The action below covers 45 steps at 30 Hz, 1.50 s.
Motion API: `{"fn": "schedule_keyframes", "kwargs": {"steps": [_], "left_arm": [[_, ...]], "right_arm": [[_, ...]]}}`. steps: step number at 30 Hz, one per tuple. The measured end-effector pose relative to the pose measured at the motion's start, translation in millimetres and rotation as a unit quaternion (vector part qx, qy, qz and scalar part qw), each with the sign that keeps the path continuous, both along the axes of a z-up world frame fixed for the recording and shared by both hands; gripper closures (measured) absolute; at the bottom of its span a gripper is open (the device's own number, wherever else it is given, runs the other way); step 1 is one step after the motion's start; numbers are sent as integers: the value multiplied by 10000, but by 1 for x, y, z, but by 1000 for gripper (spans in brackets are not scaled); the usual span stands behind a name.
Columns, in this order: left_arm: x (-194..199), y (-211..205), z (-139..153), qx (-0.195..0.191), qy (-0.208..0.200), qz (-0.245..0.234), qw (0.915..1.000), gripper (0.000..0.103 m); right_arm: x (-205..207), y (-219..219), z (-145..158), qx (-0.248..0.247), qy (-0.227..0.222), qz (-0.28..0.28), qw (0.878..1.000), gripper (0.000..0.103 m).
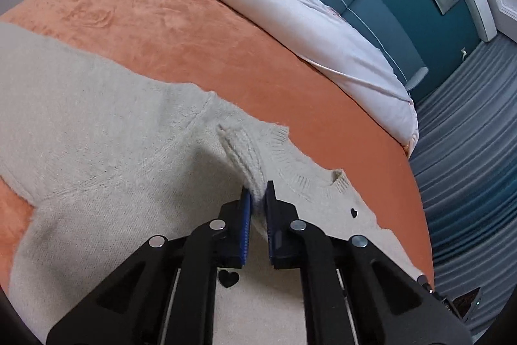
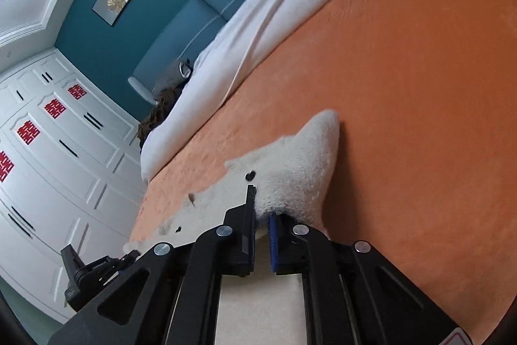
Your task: Fold small clothes
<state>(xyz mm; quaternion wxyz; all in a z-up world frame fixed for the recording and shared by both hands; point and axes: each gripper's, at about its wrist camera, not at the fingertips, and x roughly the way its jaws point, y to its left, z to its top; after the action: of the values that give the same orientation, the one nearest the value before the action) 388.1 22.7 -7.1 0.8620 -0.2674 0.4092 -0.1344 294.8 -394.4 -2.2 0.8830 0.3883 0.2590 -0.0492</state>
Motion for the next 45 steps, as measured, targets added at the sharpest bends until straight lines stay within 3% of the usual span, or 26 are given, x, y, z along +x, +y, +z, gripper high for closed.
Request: {"fn": "schedule_keyframes", "kwargs": {"steps": [1,3,4,7,9,12,13,15,17,19,21,22,23,27,28,29,30,32,34,35,36,39,41,42,43,45], "left_arm": [[-3,-3,-7,108,36,-77,9999,95],[-7,-12,-38,534,389,-178,9977,96],[-9,-14,-50,596,550,-171,9966,96],[-22,-5,-61,360,435,-51,9984,95],[-23,-1,-63,213,458,-16,9987,95],[-24,1,-65,215,392,-81,9990,93],[-24,1,-66,221,343,-108,9991,93],[-27,3,-69,129,227,-96,9996,93],[-25,4,-72,-11,172,-52,9998,93],[-26,7,-74,-109,130,-43,9998,92],[-25,8,-75,-184,90,-39,9998,92],[-26,10,-76,-229,66,-34,9997,92],[-27,11,-77,-269,41,-33,9996,92],[-28,13,-81,-415,-44,-31,9991,92],[-28,12,-81,-428,-58,-29,9991,92],[-28,12,-81,-430,-65,-29,9990,92],[-29,12,-81,-429,-67,-29,9991,92],[-28,13,-81,-470,-42,-22,9989,92],[-32,22,-77,-661,59,32,9978,91],[-36,30,-74,-754,102,108,9970,89],[-43,42,-69,-794,104,239,9965,86],[-61,101,-58,-948,113,756,9926,59],[-67,152,-47,-906,103,1198,9886,49],[-69,187,-40,-699,102,1572,9850,34],[-71,219,-34,-429,88,1987,9791,25],[-72,277,-25,-65,59,2618,9651,23]], "right_arm": [[-1,-5,-10,-118,178,-38,9998,96],[12,-14,-57,-144,1252,110,9920,98],[11,-16,-72,88,1310,252,9910,99],[1,-15,-44,-154,1122,285,9932,97],[-5,-13,-35,-338,1261,366,9908,96],[-32,-15,-22,-455,1248,69,9911,93],[-41,-17,-16,-611,1202,-121,9908,83],[-36,-14,3,-896,970,-195,9910,85],[-17,-12,13,-991,785,81,9919,85],[11,-5,8,-1095,911,436,9888,85],[50,-2,-25,-1352,1635,643,9751,86],[64,-3,-45,-1424,2045,662,9662,100],[65,-5,-50,-1446,1998,606,9672,100],[42,9,-12,-1575,1281,366,9785,94],[38,12,-16,-1745,1308,375,9752,94],[39,14,-29,-1983,1681,433,9646,94],[43,15,-46,-2045,2048,517,9558,100],[32,12,-41,-1829,1867,336,9646,99],[20,19,-21,-1518,1624,321,9744,88],[8,25,-15,-1440,1477,377,9778,88],[-1,33,-10,-1424,1382,503,9788,88],[-20,72,-11,-1627,1359,848,9736,82],[-31,93,-22,-1538,1388,1106,9720,79],[-35,102,-28,-1508,1433,1164,9712,76],[-36,110,-35,-1480,1517,1183,9701,72],[-42,125,-43,-1506,1537,1144,9699,69]]}}
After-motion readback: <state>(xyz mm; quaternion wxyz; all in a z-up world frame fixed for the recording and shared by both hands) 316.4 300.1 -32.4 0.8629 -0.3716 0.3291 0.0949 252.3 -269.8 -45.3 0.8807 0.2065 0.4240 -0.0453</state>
